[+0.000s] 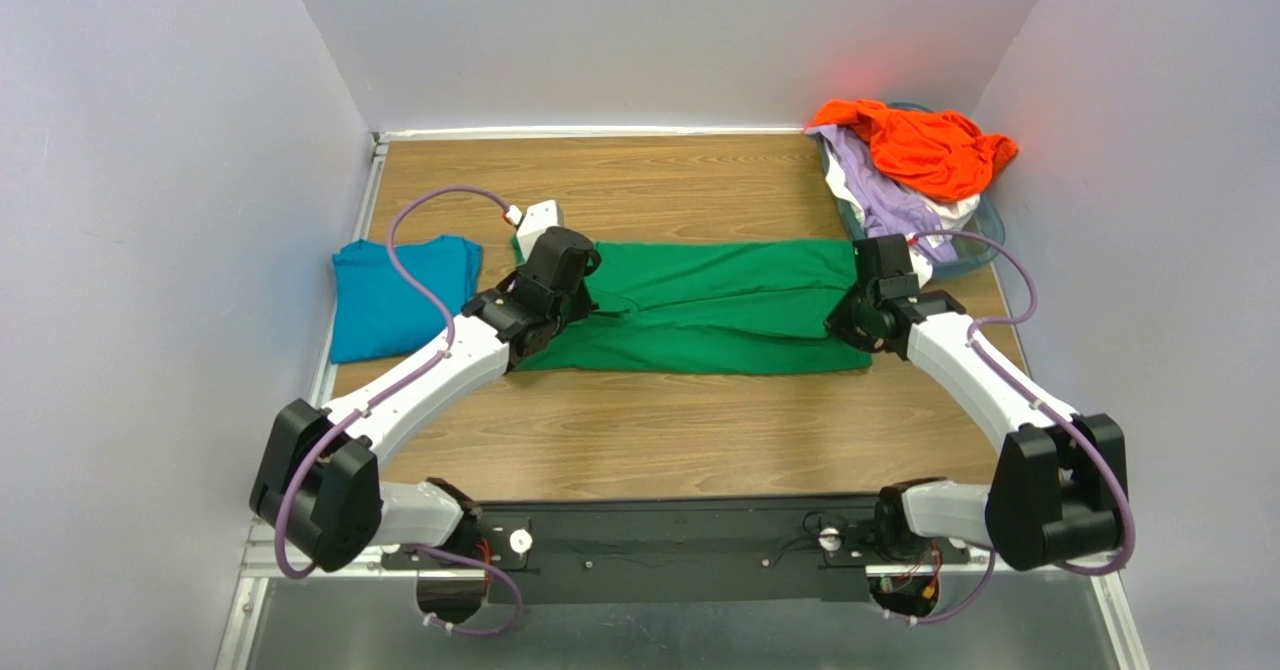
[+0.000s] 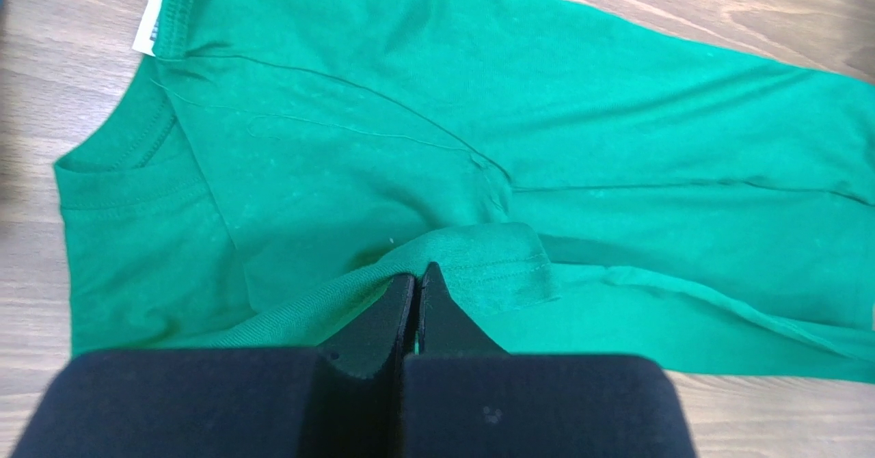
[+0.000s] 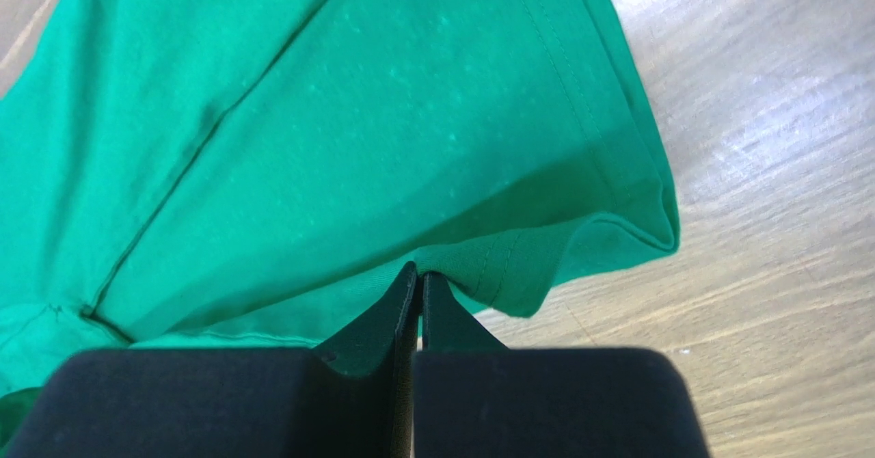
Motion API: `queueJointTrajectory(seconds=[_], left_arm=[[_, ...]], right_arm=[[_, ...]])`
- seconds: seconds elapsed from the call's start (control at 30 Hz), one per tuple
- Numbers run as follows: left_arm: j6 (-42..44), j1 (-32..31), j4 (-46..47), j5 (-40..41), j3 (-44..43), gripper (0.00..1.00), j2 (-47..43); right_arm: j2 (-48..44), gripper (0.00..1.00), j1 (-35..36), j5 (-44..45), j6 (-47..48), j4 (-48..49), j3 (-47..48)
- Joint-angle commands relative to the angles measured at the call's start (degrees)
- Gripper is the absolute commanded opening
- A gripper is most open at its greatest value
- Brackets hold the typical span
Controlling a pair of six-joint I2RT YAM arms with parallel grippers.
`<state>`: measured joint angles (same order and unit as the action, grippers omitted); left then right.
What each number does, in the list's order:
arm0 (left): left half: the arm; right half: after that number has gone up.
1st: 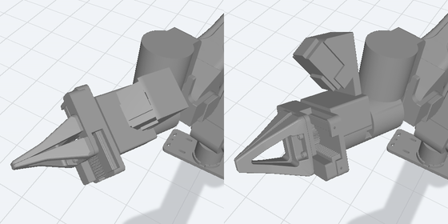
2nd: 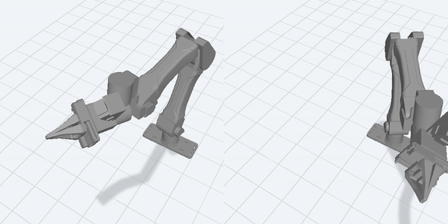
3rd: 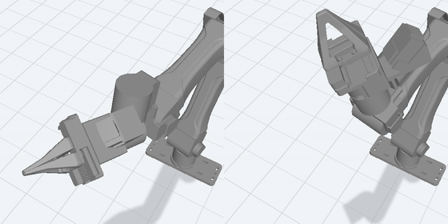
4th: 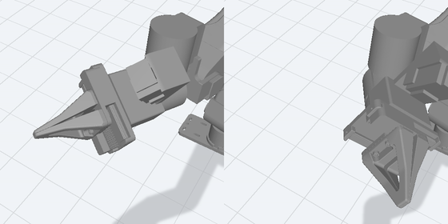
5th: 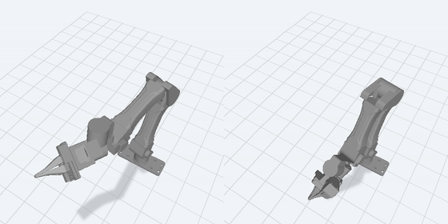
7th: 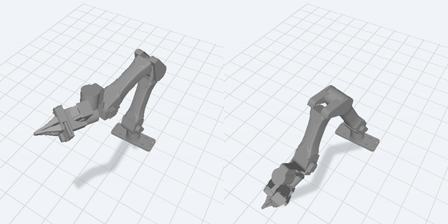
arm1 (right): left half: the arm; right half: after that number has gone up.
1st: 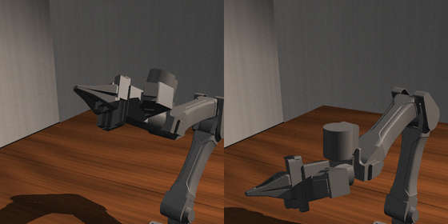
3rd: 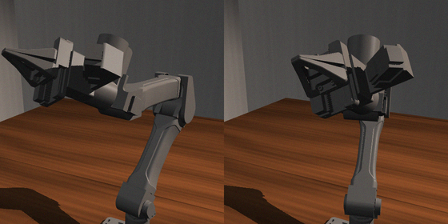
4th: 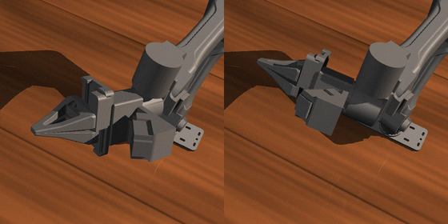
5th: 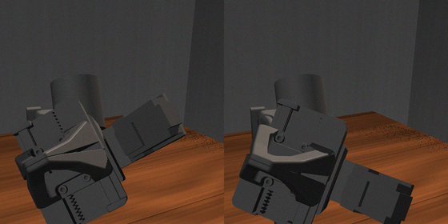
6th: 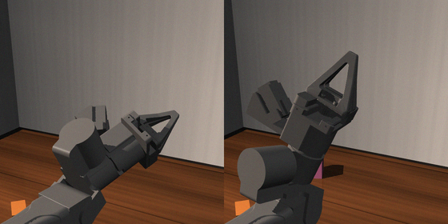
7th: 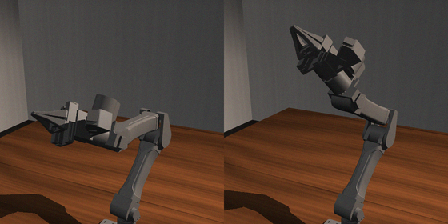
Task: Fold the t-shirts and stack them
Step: Fold the tshirt
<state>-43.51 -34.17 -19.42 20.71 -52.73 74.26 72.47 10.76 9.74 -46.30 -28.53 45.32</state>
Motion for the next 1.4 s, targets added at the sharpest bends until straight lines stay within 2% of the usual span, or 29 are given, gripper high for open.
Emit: queueJointTrajectory(seconds=[0.0, 0.43, 0.67, 0.73, 0.77, 0.8, 0.83, 0.87, 0.9, 0.93, 0.97, 1.0, 1.2, 1.37], left_arm=[[1.7, 1.1, 1.9, 1.5, -1.5, 0.0, 1.0], [6.3, 4.7, 7.6, -3.7, -2.9, 0.0, 7.7], [9.0, 9.1, 13.4, -5.4, -4.9, 0.0, 16.5], [10.5, 11.2, 13.4, -6.3, -7.7, 0.18, 19.6], [10.9, 11.9, 13.3, -6.7, -8.8, 0.39, 20.5], [11.1, 12.5, 13.0, -6.4, -9.9, 0.48, 21.2], [11.2, 13.3, 12.7, -6.2, -11.8, 0.55, 21.9], [10.6, 13.7, 11.6, -6.3, -12.9, 0.7, 22.9], [10.2, 14.0, 10.8, -6.7, -14.0, 0.81, 23.0], [10.0, 14.0, 10.9, -7.3, -14.8, 0.9, 22.6], [10.1, 14.0, 10.9, -9.1, -14.9, 0.91, 22.4], [10.3, 14.0, 10.9, -10.0, -14.8, 0.92, 21.9], [9.0, 13.4, 13.1, -18.1, -6.5, 0.93, 16.0], [7.2, 11.9, 15.0, -20.3, 1.9, 0.93, 11.7]], right_arm=[[2.5, 0.07, -0.2, 2.7, 1.7, 1.1, 3.4], [7.2, 0.08, -0.2, 4.5, 2.1, 1.6, 6.3], [16.2, 0.15, -0.2, 8.8, 3.7, 3.7, 9.3], [20.5, 0.25, -0.2, 10.6, 4.6, 4.2, 12.2], [21.9, 0.33, -0.3, 11.4, 5.1, 4.1, 13.2], [23.9, 0.44, -0.3, 11.5, 5.8, 4.0, 14.6], [24.2, 0.5, -0.3, 10.8, 6.3, 4.1, 16.3], [24.1, 0.55, -0.3, 9.2, 6.7, 4.2, 16.8], [23.9, 0.61, -0.3, 8.1, 6.7, 4.2, 17.2], [22.7, 0.8, -0.3, 6.3, 7.4, 4.2, 17.4], [21.9, 0.98, -0.4, 5.4, 7.5, 4.1, 17.3], [20.8, 1.0, -0.3, 4.9, 7.8, 4.2, 16.8], [10.4, 1.0, -0.4, 0.1, 10.2, 4.2, 9.0], [4.2, 1.0, -0.3, -7.6, 12.2, 4.5, 2.4]])
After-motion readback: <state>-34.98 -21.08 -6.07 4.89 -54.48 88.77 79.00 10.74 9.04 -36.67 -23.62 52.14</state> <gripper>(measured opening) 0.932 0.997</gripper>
